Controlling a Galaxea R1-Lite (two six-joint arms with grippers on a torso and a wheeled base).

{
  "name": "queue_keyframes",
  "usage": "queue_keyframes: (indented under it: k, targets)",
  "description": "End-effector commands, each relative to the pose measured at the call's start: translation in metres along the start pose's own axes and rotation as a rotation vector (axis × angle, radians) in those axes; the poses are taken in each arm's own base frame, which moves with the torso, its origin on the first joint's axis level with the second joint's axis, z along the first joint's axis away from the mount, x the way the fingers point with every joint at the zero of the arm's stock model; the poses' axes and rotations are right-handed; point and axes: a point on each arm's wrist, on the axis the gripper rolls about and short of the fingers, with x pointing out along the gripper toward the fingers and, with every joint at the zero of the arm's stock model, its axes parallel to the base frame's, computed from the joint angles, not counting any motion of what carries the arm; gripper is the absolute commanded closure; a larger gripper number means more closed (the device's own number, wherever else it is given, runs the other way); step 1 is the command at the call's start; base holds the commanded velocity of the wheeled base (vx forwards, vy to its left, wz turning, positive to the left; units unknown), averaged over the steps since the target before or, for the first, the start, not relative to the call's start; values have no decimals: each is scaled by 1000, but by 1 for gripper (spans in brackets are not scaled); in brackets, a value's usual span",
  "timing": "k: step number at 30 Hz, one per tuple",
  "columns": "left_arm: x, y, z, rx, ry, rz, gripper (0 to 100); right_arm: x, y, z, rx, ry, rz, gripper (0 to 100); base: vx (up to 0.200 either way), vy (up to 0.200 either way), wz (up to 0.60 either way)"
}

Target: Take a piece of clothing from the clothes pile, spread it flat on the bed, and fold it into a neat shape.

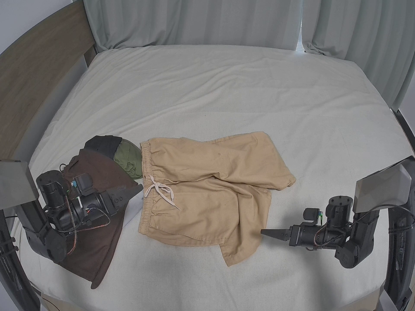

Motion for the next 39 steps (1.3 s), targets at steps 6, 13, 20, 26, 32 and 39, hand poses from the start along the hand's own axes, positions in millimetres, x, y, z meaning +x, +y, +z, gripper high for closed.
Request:
queue_keyframes:
  k: [6,13,20,26,32,39]
  targets:
    - [1,3,-1,-6,1,6,0,26,-3,-24,16,92,25,0,0,0,0]
    - [1,2,0,-3,-3,4,0,39,-6,-33,13,119,37,0,0,0,0]
    - [1,2,-1,-2,0,2,0,46,1,-36,-2,133,62,0,0,0,0]
    - [1,2,-1,-3,2,1,0,49,10,-36,-18,137,86,0,0,0,0]
    - [2,4,-3,-7,9,4,0,48,15,-30,-28,120,100,0,0,0,0]
    - [3,4,-4,-8,10,4,0,36,37,-3,-31,42,140,0,0,0,0]
